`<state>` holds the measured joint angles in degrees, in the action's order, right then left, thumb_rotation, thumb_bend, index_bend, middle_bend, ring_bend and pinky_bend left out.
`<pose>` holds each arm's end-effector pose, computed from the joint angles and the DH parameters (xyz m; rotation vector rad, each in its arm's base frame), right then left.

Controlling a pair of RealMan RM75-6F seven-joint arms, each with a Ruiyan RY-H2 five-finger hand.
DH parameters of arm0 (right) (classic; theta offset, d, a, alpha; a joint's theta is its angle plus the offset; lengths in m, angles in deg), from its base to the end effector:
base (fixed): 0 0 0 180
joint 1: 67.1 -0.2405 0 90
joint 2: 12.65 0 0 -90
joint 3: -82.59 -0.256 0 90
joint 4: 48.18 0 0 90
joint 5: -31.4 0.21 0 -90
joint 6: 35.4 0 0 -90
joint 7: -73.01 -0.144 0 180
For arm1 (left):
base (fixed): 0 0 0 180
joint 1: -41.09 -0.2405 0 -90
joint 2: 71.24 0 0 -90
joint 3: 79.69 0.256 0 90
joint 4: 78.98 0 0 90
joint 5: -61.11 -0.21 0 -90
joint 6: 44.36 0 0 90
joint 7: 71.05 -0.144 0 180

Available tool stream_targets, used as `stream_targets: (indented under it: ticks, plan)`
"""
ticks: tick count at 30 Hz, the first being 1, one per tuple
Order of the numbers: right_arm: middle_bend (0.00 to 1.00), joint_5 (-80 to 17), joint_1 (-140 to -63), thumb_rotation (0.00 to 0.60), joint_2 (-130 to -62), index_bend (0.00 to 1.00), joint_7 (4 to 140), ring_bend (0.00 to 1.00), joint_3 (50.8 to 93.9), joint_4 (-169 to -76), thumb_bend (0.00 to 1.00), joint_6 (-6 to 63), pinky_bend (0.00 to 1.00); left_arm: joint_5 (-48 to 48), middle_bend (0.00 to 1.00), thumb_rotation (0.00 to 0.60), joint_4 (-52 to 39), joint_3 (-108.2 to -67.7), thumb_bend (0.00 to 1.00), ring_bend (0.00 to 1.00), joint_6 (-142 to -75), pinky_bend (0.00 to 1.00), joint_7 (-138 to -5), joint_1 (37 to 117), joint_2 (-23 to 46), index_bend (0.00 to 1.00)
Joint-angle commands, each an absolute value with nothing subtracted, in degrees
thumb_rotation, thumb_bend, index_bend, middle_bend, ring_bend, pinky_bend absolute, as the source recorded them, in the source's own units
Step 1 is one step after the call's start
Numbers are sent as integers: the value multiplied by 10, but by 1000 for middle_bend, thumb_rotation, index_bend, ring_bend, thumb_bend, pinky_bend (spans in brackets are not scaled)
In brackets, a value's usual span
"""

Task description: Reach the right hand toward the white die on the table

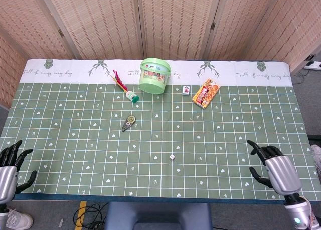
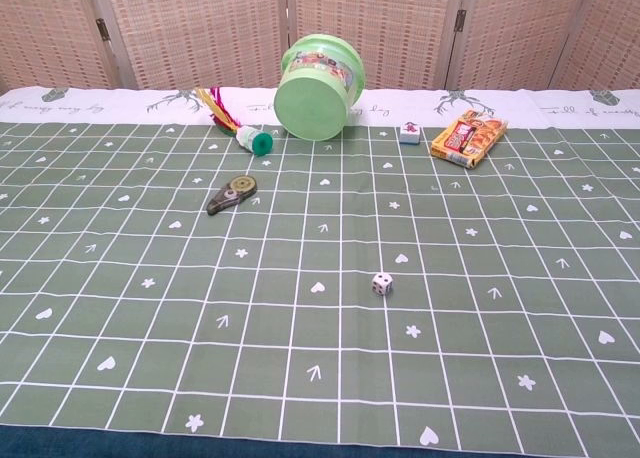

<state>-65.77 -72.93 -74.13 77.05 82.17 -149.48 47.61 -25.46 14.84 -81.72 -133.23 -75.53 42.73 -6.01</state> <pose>-0.2588 -0.1706 0.1410 1.6011 -0.8845 1.0085 -0.3099 0.1601 0.1568 -1.3454 -0.8709 -0.8746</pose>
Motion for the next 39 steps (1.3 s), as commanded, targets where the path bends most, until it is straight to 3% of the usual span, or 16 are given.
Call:
stream_targets:
  ticks: [1, 5, 10, 14, 24, 39]
  plan:
    - [518, -655, -778, 600, -761, 193, 820, 552, 807, -1519, 281, 408, 551, -256, 17, 600, 148, -816, 386, 25, -1334, 92, -754, 426, -61, 230]
    - [741, -626, -829, 600, -785, 247, 861, 813, 788, -1534, 281, 330, 845, -254, 17, 600, 145, -814, 387, 25, -1337, 92, -750, 421, -63, 231]
    - [909, -573, -891, 600, -828, 294, 905, 964, 762, -1530, 266, 244, 982, -250, 17, 600, 139, -810, 386, 25, -1340, 92, -745, 414, -63, 231]
    - [961, -531, -939, 600, -866, 366, 944, 998, 744, -1516, 266, 188, 994, -251, 17, 600, 137, -810, 386, 25, -1345, 92, -742, 411, -64, 231]
    - [972, -432, -1031, 600, -964, 367, 1023, 1000, 721, -1446, 271, 107, 994, -245, 17, 600, 131, -809, 387, 25, -1350, 92, -732, 402, -70, 232]
    - [972, -340, -1108, 600, -1047, 392, 1077, 1000, 740, -1370, 273, 78, 994, -238, 17, 600, 117, -809, 387, 25, -1355, 92, -716, 390, -73, 232]
